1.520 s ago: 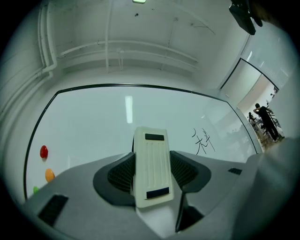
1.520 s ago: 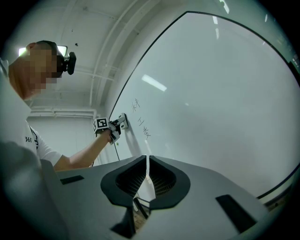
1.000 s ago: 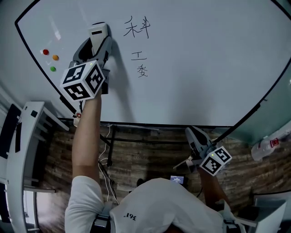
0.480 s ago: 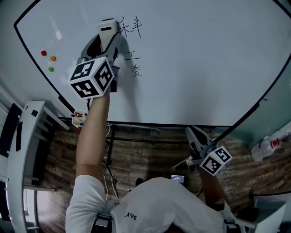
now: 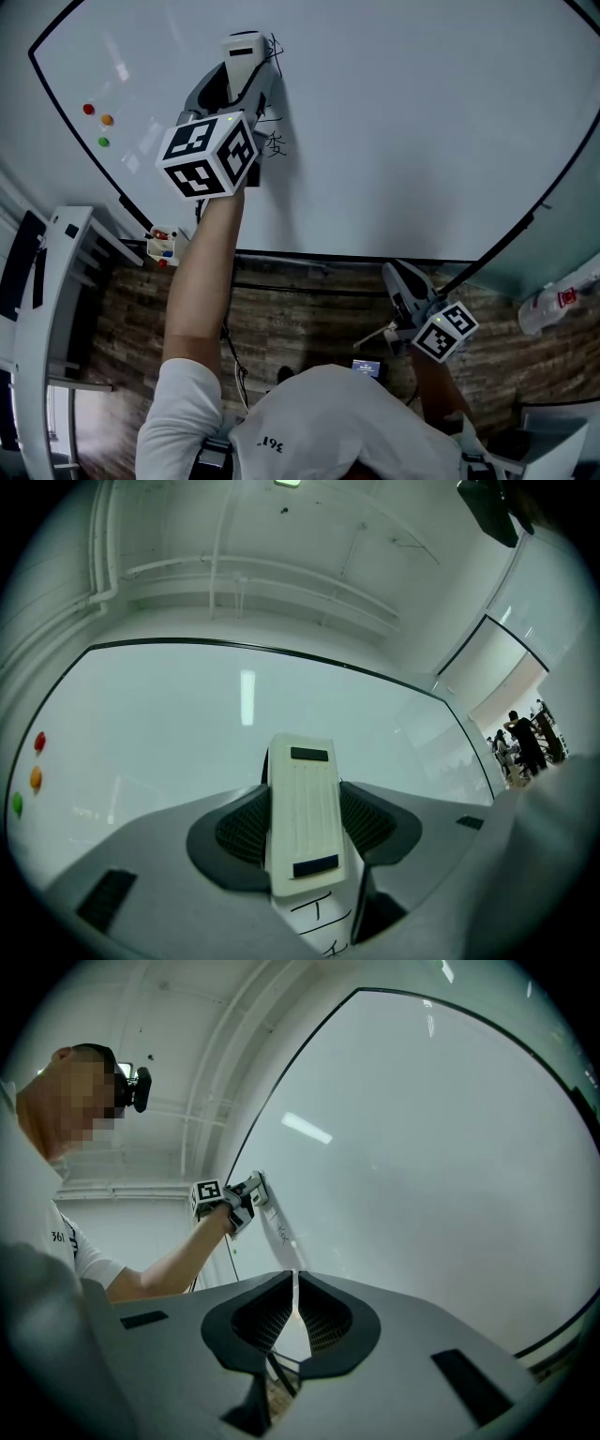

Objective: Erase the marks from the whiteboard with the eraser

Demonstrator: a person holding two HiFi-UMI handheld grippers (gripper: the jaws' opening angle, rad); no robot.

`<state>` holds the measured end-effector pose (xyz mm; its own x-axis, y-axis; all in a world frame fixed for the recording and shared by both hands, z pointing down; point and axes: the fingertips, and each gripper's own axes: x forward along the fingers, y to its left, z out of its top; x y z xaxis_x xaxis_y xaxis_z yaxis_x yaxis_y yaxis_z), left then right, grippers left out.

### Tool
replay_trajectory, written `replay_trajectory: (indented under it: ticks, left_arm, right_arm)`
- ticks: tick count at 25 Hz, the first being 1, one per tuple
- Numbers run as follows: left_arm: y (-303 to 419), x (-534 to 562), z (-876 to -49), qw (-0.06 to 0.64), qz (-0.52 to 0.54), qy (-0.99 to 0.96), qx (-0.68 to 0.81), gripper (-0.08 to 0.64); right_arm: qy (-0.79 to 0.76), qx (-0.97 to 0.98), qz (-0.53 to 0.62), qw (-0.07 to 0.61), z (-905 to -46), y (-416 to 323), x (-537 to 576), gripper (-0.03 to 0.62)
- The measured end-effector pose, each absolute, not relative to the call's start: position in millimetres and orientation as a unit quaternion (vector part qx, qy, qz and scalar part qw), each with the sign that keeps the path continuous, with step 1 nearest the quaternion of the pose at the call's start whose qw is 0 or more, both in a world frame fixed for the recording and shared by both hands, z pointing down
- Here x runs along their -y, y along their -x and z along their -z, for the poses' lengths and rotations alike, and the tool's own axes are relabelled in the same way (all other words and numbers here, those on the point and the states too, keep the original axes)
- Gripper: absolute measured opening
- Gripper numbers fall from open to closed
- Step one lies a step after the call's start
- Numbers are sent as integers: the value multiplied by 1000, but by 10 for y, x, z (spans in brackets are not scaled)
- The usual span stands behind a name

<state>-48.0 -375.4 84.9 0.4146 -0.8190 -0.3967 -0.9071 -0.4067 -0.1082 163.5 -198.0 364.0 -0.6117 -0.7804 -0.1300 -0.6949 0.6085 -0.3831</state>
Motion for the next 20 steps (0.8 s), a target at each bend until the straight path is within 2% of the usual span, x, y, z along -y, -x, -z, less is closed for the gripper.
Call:
replay_trajectory:
  ticks: [20]
  left_arm:
    - [-410, 3649, -1021, 156, -123, 864, -462, 239]
  right_arm:
    - [419, -882, 157, 148, -3685, -1657, 1954, 28]
